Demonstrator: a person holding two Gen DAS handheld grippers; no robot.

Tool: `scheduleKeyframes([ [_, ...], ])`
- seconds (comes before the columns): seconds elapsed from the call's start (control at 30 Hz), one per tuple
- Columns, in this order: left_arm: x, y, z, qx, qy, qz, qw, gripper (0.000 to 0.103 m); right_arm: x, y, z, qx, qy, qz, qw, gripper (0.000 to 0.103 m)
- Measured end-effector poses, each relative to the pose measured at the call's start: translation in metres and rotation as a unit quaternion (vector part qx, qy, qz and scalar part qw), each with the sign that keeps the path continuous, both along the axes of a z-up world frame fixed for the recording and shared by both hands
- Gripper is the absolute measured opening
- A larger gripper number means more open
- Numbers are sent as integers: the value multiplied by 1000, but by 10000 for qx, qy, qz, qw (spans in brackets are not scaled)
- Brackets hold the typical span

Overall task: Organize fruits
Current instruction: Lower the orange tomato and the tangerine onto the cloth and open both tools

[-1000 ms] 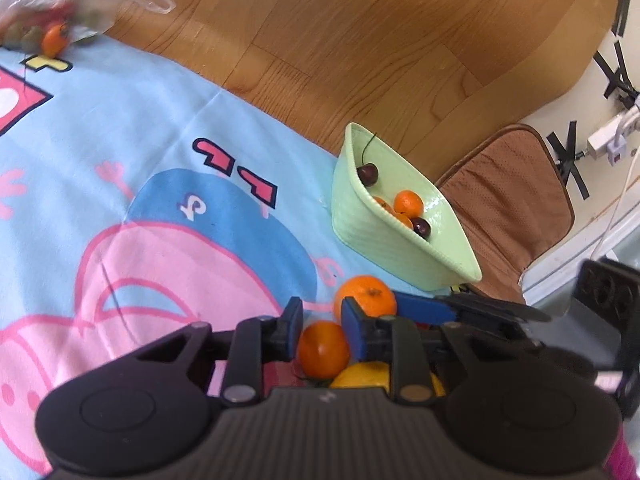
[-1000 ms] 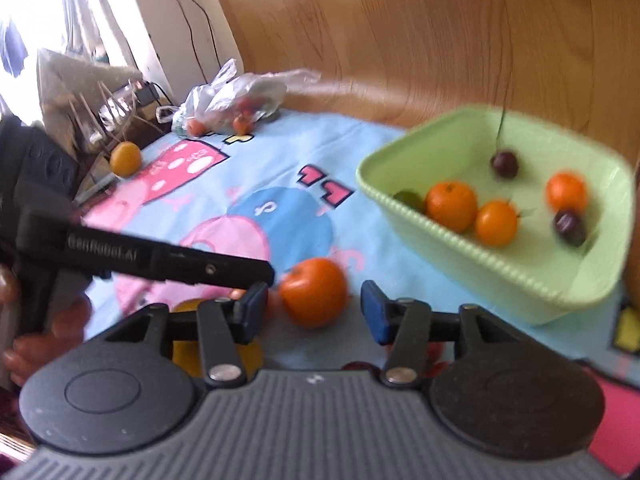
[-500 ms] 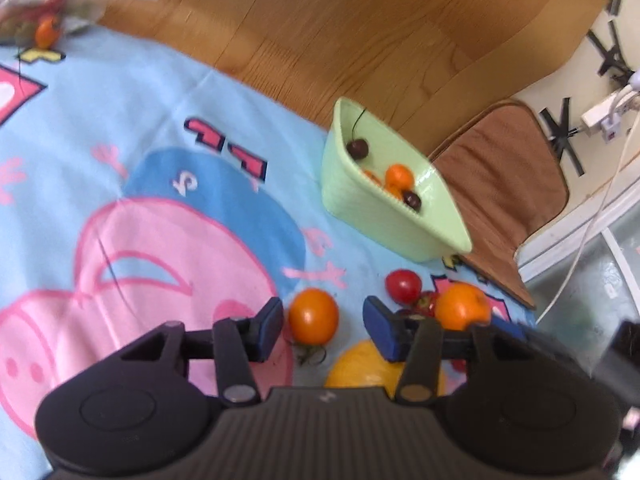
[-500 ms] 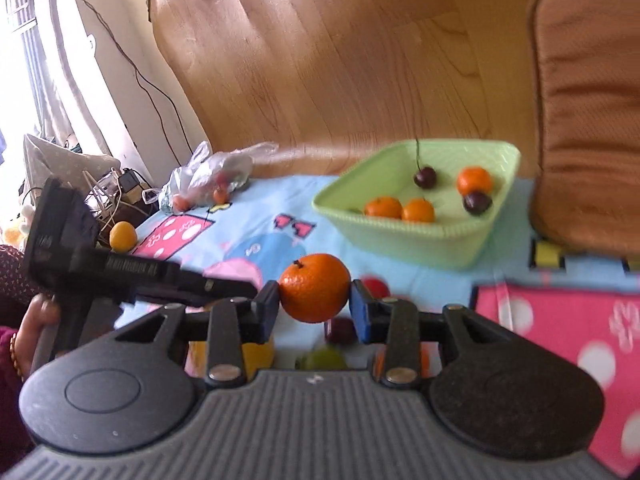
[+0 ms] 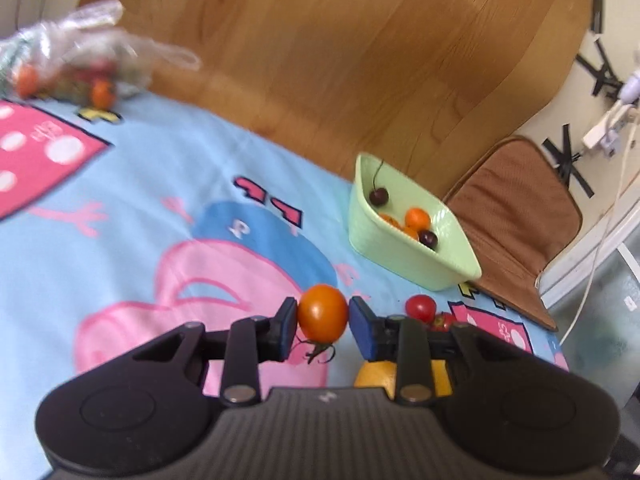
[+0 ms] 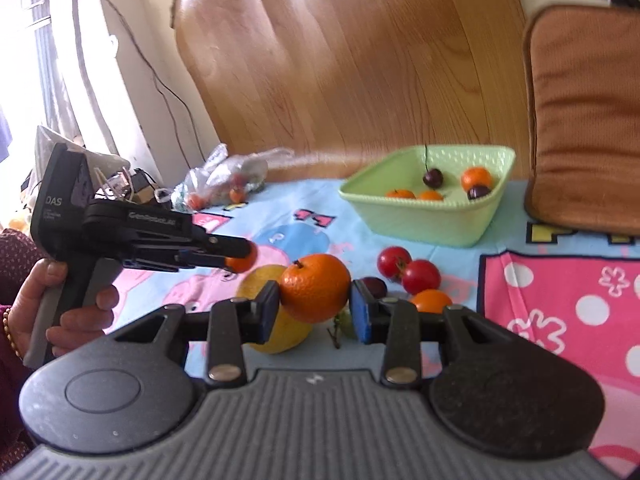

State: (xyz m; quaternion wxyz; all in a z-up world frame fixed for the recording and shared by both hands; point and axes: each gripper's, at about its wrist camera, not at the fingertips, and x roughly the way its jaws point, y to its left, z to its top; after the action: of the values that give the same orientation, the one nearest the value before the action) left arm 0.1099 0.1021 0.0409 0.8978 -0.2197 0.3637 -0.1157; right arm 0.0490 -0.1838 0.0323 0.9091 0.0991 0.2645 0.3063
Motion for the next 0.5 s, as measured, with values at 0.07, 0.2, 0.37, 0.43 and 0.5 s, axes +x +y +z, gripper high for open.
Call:
scheduleKeyframes([
  [0.07,-18,2,0,43,-140,-115,9998,29,-12,0,2,-54,-83,88,9999,41],
  [0.2,-53,-8,-7,213,-313,-467,9982,29,-36,5,-10,-346,0,290,9990,41],
  [0.37,-80,-32,-18,322,-449,-943,9940,29,-41,13,-28,-555,326,335,9974,41],
  [0.43,-82,-43,-22,451,-441,-1091,9920,29,-38,15,-31,-583,408,281,9971,41],
  [0.5,-83,-53,-26,550,-412,-1206,9903,29,-38,17,-31,-582,388,237,9973,41],
])
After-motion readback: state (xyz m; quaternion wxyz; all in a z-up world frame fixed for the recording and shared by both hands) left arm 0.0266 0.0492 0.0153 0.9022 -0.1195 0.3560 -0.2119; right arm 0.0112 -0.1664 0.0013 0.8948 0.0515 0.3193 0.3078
